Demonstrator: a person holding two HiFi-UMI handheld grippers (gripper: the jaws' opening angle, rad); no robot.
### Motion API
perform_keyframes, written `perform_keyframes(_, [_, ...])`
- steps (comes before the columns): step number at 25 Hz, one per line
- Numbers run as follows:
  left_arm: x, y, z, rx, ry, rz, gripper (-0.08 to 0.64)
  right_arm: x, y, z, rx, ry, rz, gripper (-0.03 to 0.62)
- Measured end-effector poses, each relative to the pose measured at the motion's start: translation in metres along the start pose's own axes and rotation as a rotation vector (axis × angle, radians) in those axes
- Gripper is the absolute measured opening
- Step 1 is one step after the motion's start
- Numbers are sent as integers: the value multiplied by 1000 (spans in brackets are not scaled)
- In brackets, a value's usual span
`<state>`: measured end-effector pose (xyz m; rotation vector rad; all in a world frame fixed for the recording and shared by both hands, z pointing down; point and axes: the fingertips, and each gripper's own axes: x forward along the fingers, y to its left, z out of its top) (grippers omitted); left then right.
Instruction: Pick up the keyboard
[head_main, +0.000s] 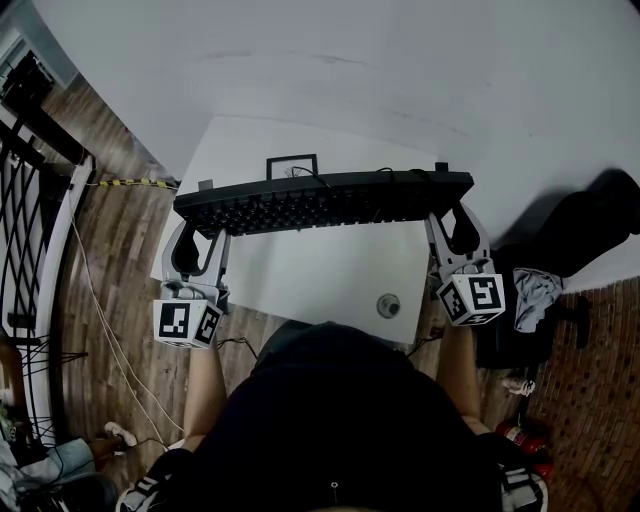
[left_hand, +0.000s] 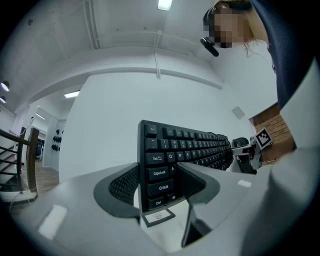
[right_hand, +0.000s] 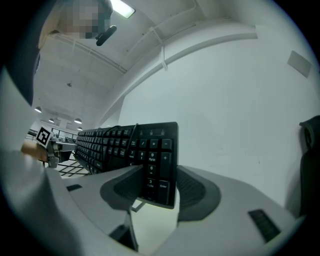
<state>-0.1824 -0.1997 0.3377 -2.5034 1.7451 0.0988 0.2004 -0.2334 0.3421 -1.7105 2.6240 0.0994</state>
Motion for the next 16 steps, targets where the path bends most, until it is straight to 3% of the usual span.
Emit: perform_keyframes(16, [6, 2, 0, 1, 12, -15, 247, 1, -1, -5, 8, 23, -16, 215])
